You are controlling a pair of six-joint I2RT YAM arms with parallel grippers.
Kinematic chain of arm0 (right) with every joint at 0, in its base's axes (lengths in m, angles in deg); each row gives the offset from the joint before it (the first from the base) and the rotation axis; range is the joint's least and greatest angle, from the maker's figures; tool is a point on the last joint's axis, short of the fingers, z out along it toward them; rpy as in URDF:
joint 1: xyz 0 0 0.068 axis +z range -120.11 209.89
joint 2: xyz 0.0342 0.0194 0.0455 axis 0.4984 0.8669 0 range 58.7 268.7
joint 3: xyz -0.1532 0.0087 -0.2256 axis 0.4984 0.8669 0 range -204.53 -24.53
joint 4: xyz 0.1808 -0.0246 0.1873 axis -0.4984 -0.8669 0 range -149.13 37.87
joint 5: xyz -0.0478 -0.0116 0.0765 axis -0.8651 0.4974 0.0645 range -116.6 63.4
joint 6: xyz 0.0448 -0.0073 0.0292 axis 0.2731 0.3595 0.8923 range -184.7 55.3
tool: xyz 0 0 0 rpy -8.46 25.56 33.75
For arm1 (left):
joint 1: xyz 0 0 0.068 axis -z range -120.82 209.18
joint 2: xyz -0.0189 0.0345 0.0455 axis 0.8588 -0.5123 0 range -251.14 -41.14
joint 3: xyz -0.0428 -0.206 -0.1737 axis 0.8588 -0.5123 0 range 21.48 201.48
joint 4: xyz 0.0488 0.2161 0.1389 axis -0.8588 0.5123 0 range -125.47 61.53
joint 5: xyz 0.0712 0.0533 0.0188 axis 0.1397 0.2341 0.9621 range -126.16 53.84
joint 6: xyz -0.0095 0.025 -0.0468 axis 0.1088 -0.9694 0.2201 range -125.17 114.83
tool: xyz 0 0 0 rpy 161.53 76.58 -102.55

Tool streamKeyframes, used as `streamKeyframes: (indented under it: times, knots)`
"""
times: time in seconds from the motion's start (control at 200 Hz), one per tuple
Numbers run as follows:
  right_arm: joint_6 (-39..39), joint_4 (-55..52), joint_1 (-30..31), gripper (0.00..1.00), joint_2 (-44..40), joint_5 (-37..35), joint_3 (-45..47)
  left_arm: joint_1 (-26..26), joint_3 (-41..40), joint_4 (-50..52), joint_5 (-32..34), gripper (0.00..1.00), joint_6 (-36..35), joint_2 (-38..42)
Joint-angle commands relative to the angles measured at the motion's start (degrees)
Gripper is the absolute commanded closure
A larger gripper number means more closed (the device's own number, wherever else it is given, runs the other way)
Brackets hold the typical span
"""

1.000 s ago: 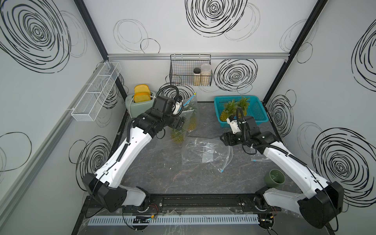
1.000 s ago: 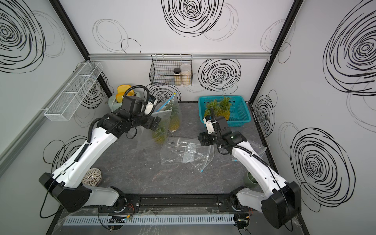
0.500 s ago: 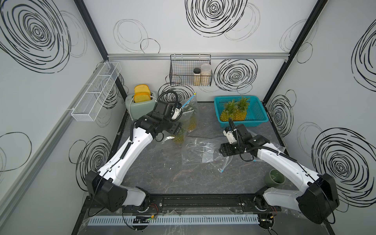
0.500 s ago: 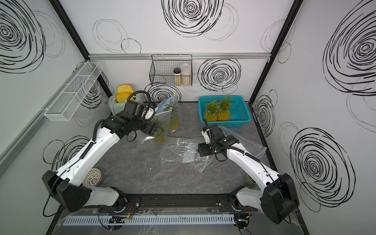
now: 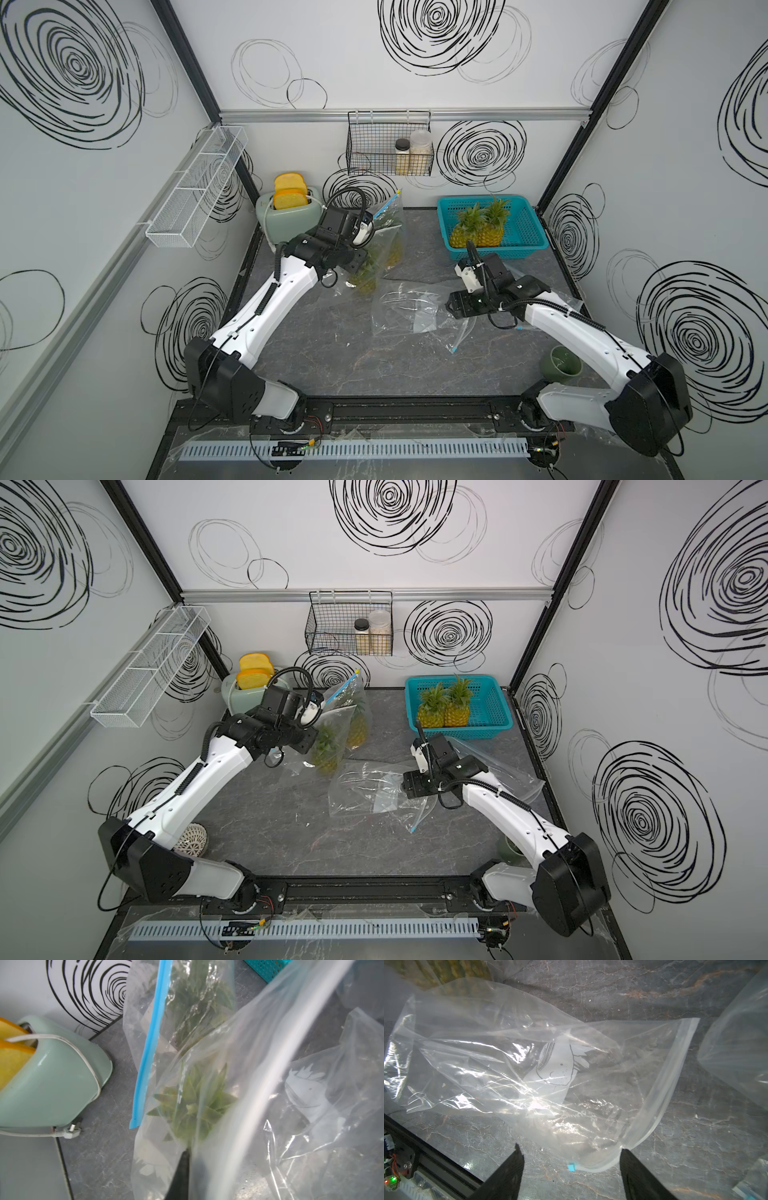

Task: Open the zip-top bag and take out the pineapple
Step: Pick up the zipper food storage bag at the center of the board.

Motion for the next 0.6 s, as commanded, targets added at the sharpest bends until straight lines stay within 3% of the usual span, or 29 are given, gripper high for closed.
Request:
streamKeyframes:
  times: [0.0, 0.205, 0.595]
  knots:
    - [-0.9, 0.2, 1.0, 0.27, 0.1, 2.8, -1.3, -0.3, 2.9, -3.5, 4.8, 1.0, 1.2, 0.7]
    - [-0.2, -1.5, 1.7, 0.26, 2.0, 0.9, 0.7, 0.2, 4.9, -7.1, 7.2, 1.0, 3.0, 6.5]
    - [3.9, -5.1, 1.5, 0.23, -3.6, -4.5, 3.2, 4.3, 16.2, -0.1, 9.7, 1.0, 3.7, 9.1]
